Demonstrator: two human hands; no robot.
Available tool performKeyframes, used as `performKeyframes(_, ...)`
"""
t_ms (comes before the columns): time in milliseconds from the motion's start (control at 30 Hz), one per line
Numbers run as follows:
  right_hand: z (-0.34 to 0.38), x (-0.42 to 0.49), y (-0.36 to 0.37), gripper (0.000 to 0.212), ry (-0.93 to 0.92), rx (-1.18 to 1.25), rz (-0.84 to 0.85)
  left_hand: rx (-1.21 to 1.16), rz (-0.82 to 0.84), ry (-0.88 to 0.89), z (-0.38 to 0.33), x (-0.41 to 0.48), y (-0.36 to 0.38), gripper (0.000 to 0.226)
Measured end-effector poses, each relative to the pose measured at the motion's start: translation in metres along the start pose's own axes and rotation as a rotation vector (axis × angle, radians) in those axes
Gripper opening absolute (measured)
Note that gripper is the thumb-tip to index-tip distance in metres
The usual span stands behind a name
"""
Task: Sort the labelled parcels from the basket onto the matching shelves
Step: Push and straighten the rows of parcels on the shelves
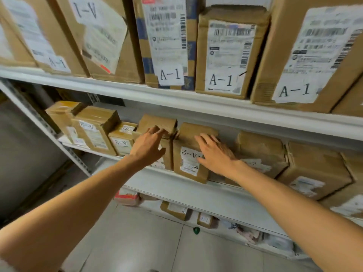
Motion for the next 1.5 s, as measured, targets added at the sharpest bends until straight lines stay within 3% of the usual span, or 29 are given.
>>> performKeyframes(200, 0.029, 0.047, 0.026, 0.098, 0.178, -0.089, 0.086, 0.2, 0.246, 0.043, 0.056, 0.032, 0.013, 0.091)
performKeyframes(300, 0.025, 0.045, 0.037, 0.102, 0.184, -0.192, 0.063, 0.224, 0.234, 0.083, 0.061, 0.042, 0.027, 0.095)
performKeyframes(533, -0.001, 0.028, 0.033, 0.099, 0.229, -0.197, 0.073, 0.24, 0.134, 0.159, 0.033, 0.052, 0.035, 0.09)
performKeyframes(800, -0.013, 0.02, 0.024, 0.104, 0.271, -0.046, 0.095, 0.242, 0.237, 0.177, 0.016, 0.05, 0.032, 0.099)
performKeyframes(967, 0.024, 0.035, 0.007, 0.081, 0.181, 0.029, -0.021, 0.032, 0.227, 0.129, 0.023, 0.04, 0.015, 0.093)
performKeyframes(1133, 0.096, 0.074, 0.003, 0.057, -0.023, 0.006, -0.115, 0.016, 0.09, -0.042, 0.089, 0.03, -0.017, 0.076)
performKeyframes(1300, 0.171, 0.133, 0.019, 0.048, -0.163, -0.098, -0.108, 0.086, 0.108, -0.188, 0.197, 0.012, -0.044, 0.064)
performKeyframes(1500, 0.237, 0.207, 0.037, 0.056, -0.129, -0.075, 0.02, 0.216, 0.161, -0.153, 0.296, 0.024, -0.044, 0.08)
Point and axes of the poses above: each hand's wrist, its own x-axis towards the middle knuckle, its own y-axis out of the palm, z = x × y, the point moved 2 cm from there along x, towards the middle knuckle, and after that the axes turned 3 degrees about z, right-handed, at the moved point
